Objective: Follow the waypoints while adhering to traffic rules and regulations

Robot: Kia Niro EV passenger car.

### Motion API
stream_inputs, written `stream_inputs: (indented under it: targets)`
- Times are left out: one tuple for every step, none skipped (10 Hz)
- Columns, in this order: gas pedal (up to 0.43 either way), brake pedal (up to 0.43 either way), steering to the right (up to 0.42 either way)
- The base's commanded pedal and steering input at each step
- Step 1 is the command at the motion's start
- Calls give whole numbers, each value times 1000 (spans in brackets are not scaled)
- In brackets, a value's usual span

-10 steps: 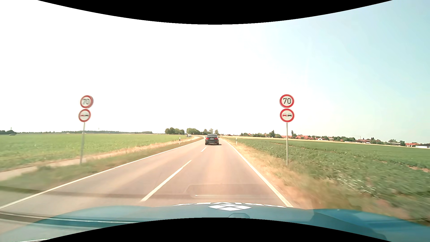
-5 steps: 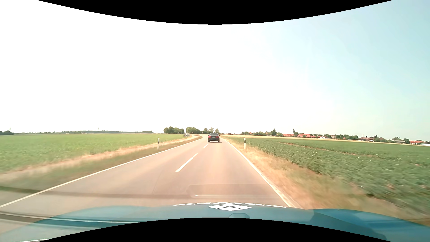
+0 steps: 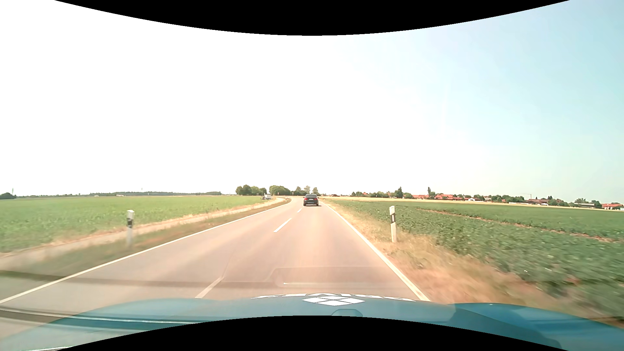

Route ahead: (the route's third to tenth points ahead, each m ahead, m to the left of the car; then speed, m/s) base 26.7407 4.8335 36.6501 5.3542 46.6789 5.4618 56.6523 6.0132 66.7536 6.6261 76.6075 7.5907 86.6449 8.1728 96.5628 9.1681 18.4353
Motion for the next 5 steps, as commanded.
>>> stream_inputs:
  targets:
    - [157,0,-3]
    - [157,0,-4]
    - [157,0,-5]
    - [157,0,-6]
    - [157,0,-6]
